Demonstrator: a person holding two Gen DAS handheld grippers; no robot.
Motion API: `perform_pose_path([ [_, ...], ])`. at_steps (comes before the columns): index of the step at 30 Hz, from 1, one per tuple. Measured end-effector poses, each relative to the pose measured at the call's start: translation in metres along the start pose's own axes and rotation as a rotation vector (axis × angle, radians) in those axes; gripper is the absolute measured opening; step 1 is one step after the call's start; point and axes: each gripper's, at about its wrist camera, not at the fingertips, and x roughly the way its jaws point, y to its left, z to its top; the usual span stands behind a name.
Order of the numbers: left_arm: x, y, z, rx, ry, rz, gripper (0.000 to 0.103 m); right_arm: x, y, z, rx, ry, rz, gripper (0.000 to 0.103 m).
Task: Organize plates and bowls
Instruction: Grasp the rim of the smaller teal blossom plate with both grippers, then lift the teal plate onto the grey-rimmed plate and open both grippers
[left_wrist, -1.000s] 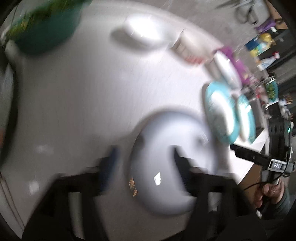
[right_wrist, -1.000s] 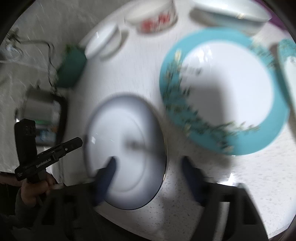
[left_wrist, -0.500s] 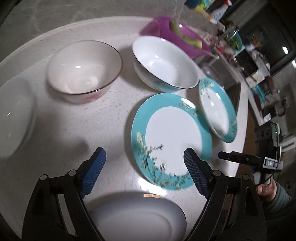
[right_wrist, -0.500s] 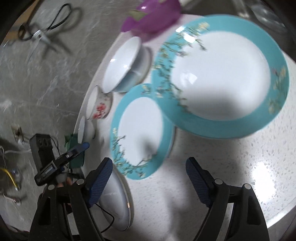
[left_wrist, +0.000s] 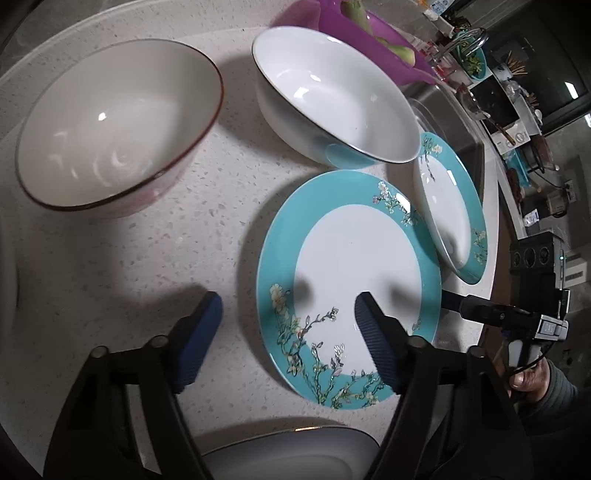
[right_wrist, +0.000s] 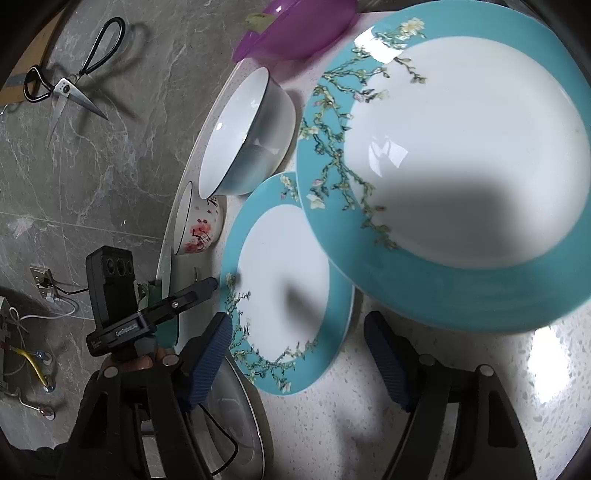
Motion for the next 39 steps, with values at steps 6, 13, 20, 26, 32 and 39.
perform_pose_path([
  [6, 0.01, -0.004, 0.001, 0.028, 0.01, 0.054, 0.029, 0.006, 0.002, 0.003, -0.013, 0.011, -0.017, 0.061],
  [13, 0.005, 0.001, -0.005, 0.041, 0.009, 0.131, 0.018, 0.008, -0.006, 0.005, -0.017, 0.037, -0.121, 0.013],
  [20, 0.002, 0.001, -0.011, 0.029, 0.004, 0.136, 0.018, 0.01, 0.001, 0.004, -0.046, 0.039, -0.148, 0.013],
  [26, -0.013, 0.0, -0.013, 0.005, -0.028, 0.133, 0.018, 0.006, 0.009, 0.007, -0.051, 0.035, -0.132, 0.013],
  [32, -0.037, -0.005, -0.026, -0.009, -0.066, 0.134, 0.018, -0.001, 0.024, 0.006, -0.079, 0.038, -0.116, 0.013],
  [39, -0.077, -0.003, -0.076, -0.089, -0.123, 0.134, 0.018, -0.001, 0.051, -0.001, -0.147, 0.076, -0.09, 0.013],
])
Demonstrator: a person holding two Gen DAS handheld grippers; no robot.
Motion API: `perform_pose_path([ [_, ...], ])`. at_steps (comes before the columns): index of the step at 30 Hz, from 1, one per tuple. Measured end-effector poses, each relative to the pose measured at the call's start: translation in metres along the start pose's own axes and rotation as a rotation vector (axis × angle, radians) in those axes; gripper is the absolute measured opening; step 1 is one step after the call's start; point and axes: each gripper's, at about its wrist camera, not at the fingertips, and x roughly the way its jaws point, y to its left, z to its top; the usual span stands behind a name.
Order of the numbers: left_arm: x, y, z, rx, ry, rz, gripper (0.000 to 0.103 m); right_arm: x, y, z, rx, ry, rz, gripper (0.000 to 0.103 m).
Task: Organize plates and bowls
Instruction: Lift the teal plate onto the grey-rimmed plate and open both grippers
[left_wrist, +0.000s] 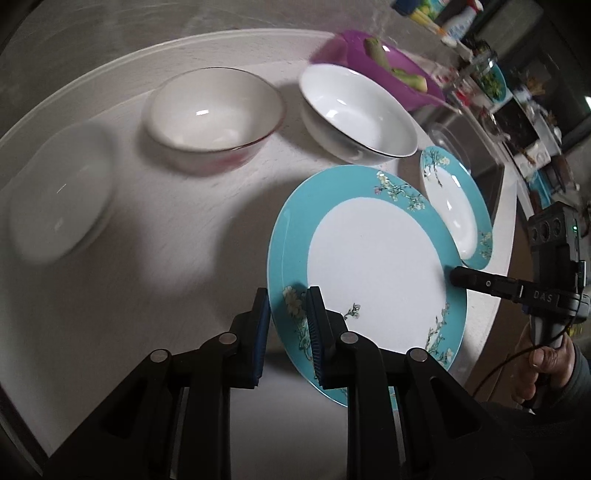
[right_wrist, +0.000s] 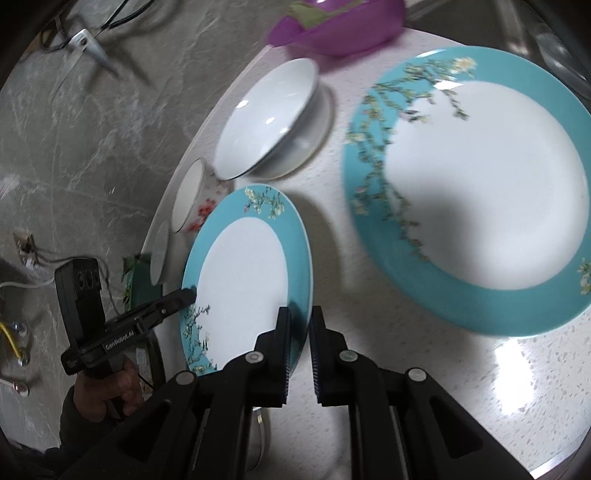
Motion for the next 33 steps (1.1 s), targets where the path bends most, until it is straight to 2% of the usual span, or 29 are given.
perform_pose_path([
  [7, -0.047, 0.033, -0.077, -0.158, -0.055, 0.045, 0.018, 0.022, 0.054, -0.019, -0.155, 0.101, 0.031, 0.013],
  [13, -0.056, 0.057, -0.145, -0.272, -0.045, 0.06, 0.018, 0.054, 0.08, -0.047, -0.243, 0.208, 0.026, 0.013],
  [16, -0.054, 0.061, -0.17, -0.296, -0.039, 0.072, 0.018, 0.066, 0.086, -0.06, -0.281, 0.245, 0.008, 0.013],
  [24, -0.044, 0.059, -0.2, -0.255, -0.046, 0.138, 0.018, 0.081, 0.093, -0.087, -0.41, 0.257, -0.087, 0.014],
  [29, -0.041, 0.054, -0.205, -0.212, -0.053, 0.175, 0.018, 0.088, 0.097, -0.095, -0.474, 0.24, -0.145, 0.016],
  [33, -0.036, 0.043, -0.203, -0.132, -0.033, 0.272, 0.018, 0.089, 0.104, -0.102, -0.549, 0.225, -0.194, 0.019],
])
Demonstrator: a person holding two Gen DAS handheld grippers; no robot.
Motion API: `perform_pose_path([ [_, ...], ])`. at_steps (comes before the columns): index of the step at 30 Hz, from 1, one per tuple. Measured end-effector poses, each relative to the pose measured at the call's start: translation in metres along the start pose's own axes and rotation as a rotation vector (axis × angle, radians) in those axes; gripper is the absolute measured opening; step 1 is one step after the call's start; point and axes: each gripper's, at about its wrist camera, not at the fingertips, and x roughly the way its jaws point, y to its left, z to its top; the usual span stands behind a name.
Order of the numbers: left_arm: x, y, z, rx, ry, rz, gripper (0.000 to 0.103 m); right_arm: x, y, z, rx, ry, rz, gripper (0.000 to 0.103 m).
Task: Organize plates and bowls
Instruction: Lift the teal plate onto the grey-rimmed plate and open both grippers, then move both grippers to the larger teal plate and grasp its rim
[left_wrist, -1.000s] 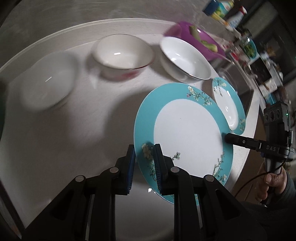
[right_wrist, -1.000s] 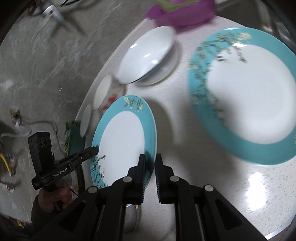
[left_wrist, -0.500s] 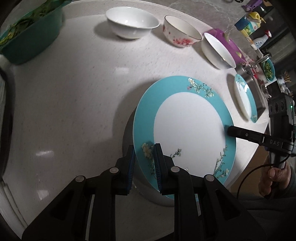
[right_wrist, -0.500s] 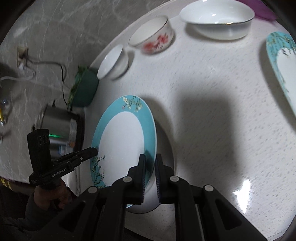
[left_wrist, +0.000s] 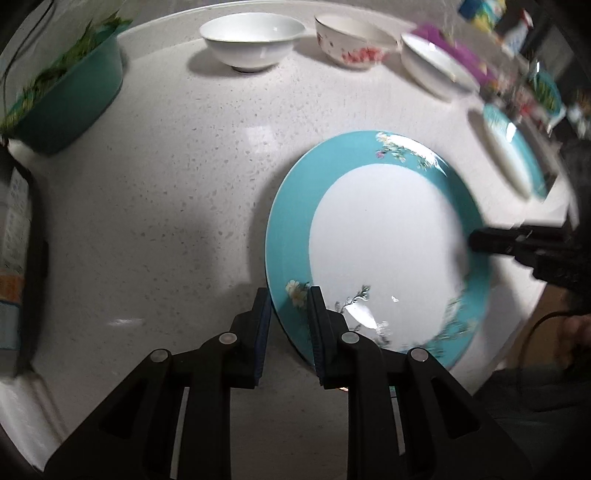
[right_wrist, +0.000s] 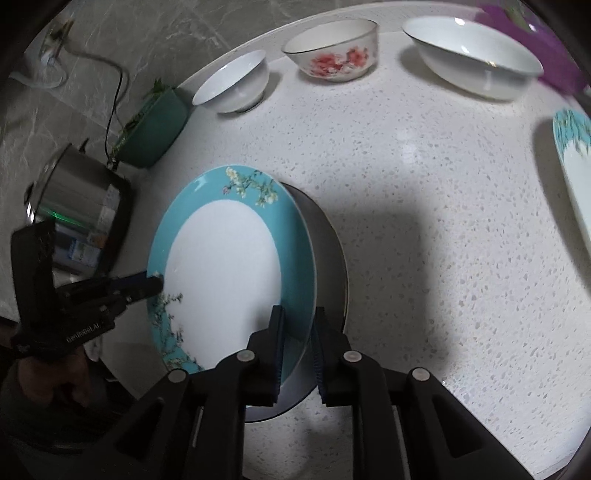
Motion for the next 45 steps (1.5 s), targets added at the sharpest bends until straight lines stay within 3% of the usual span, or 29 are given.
perform_pose_path([
  [5, 0.001, -0.015, 0.0, 0.056, -0.013, 0.058, 0.019, 0.0, 0.009, -0.003, -0.056, -0.004, -0.062, 0.022],
  [13, 0.003, -0.022, 0.001, 0.073, -0.035, 0.092, 0.023, 0.005, 0.031, -0.008, -0.202, -0.006, -0.156, 0.039],
  [14, 0.002, -0.021, 0.0, 0.068, -0.037, 0.094, 0.027, 0.005, 0.032, -0.008, -0.214, -0.005, -0.166, 0.041],
  [17, -0.005, -0.019, 0.001, 0.044, -0.076, 0.089, 0.054, 0.003, 0.034, -0.01, -0.239, -0.012, -0.183, 0.054],
  [23, -0.015, -0.017, 0.013, -0.005, -0.103, 0.11, 0.055, -0.006, 0.031, -0.01, -0.248, -0.042, -0.154, 0.055],
  [24, -0.02, -0.018, 0.015, -0.014, -0.112, 0.116, 0.061, -0.009, 0.029, -0.009, -0.249, -0.051, -0.151, 0.057],
  [25, -0.026, -0.016, 0.018, -0.031, -0.124, 0.12, 0.065, -0.014, 0.026, -0.01, -0.243, -0.065, -0.144, 0.059],
  [27, -0.034, -0.018, 0.023, -0.055, -0.147, 0.118, 0.071, -0.021, 0.02, -0.011, -0.227, -0.087, -0.132, 0.074],
  [30, -0.047, -0.028, 0.036, -0.074, -0.181, 0.048, 0.075, -0.033, 0.005, -0.014, -0.177, -0.104, -0.089, 0.076],
  [33, -0.055, -0.052, 0.053, -0.066, -0.222, -0.072, 0.075, -0.046, -0.017, -0.021, -0.087, -0.118, -0.041, 0.078],
  [37, -0.041, -0.098, 0.074, -0.081, -0.184, -0.242, 0.078, -0.07, -0.059, -0.031, 0.045, -0.146, -0.003, 0.082],
  [40, -0.028, -0.129, 0.085, -0.102, -0.151, -0.297, 0.078, -0.094, -0.104, -0.033, 0.137, -0.178, 0.032, 0.083],
  [45, -0.01, -0.177, 0.116, -0.164, -0.137, -0.29, 0.078, -0.143, -0.185, -0.028, 0.21, -0.256, 0.142, 0.083],
])
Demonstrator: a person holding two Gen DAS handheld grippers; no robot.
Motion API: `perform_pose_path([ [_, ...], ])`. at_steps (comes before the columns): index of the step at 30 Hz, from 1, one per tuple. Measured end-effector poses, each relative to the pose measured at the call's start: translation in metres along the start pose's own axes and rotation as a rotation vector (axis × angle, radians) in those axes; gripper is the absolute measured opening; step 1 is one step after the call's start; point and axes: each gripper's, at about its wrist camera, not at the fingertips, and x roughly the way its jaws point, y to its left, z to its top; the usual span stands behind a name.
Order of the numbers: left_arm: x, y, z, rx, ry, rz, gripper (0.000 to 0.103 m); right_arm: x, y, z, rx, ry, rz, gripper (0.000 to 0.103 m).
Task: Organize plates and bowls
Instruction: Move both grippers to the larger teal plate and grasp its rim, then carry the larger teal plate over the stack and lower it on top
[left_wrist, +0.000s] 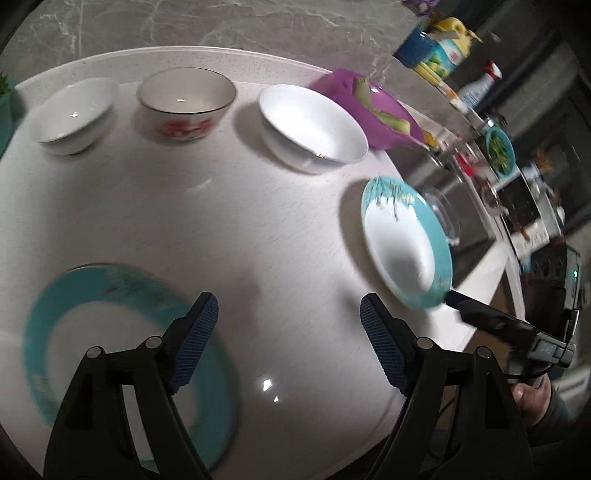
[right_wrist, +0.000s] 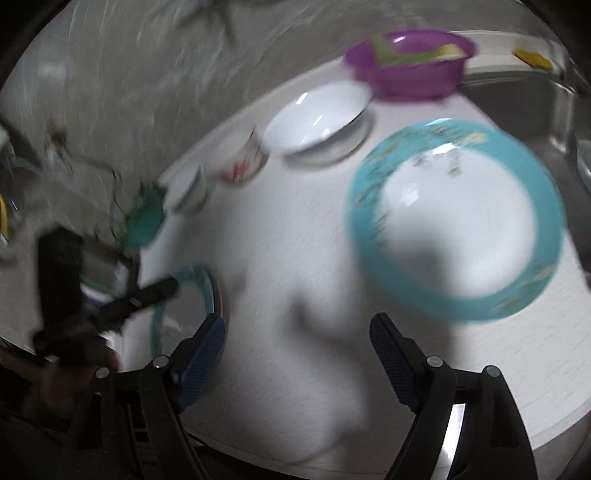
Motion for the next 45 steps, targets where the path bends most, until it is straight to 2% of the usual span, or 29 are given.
perform_pose_path([
  [2, 0.019, -0.018, 0.01, -0.072, 0.001, -0.032, 0.078, -0.022, -0.036, 0.017, 0.028, -0.015, 0.006, 0.083],
  [4, 0.041, -0.037, 0.02, -0.097, 0.012, -0.035, 0.078, -0.043, -0.081, 0.035, 0.075, -0.029, 0.037, 0.083],
  [7, 0.071, -0.069, 0.03, -0.1, 0.023, -0.043, 0.078, -0.062, -0.139, 0.062, 0.134, -0.012, 0.028, 0.084],
  [10, 0.099, -0.088, 0.036, -0.089, 0.06, -0.026, 0.078, -0.065, -0.171, 0.085, 0.156, 0.021, 0.082, 0.084],
  [13, 0.124, -0.099, 0.038, -0.088, 0.097, -0.016, 0.078, -0.053, -0.176, 0.096, 0.11, 0.071, 0.116, 0.083],
  [20, 0.148, -0.104, 0.038, -0.086, 0.106, 0.032, 0.076, -0.011, -0.183, 0.09, 0.092, 0.19, 0.156, 0.073],
  [23, 0.159, -0.108, 0.038, -0.056, 0.117, 0.051, 0.064, -0.001, -0.184, 0.09, 0.089, 0.202, 0.164, 0.069],
  [25, 0.171, -0.108, 0.04, -0.045, 0.124, 0.065, 0.05, 0.003, -0.184, 0.091, 0.089, 0.197, 0.171, 0.067],
  [27, 0.176, -0.108, 0.039, -0.044, 0.131, 0.077, 0.026, 0.007, -0.184, 0.092, 0.084, 0.195, 0.163, 0.058],
  [34, 0.188, -0.118, 0.044, 0.001, 0.133, 0.12, 0.018, 0.02, -0.191, 0.095, 0.082, 0.215, 0.105, 0.021],
  [35, 0.189, -0.118, 0.045, -0.003, 0.133, 0.119, 0.016, 0.022, -0.194, 0.094, 0.089, 0.223, 0.095, 0.013],
  [36, 0.189, -0.117, 0.046, -0.009, 0.133, 0.11, 0.016, 0.023, -0.198, 0.093, 0.099, 0.224, 0.1, 0.009],
  [45, 0.189, -0.1, 0.057, -0.051, 0.153, 0.022, 0.011, 0.024, -0.209, 0.094, 0.192, 0.258, 0.154, 0.009],
])
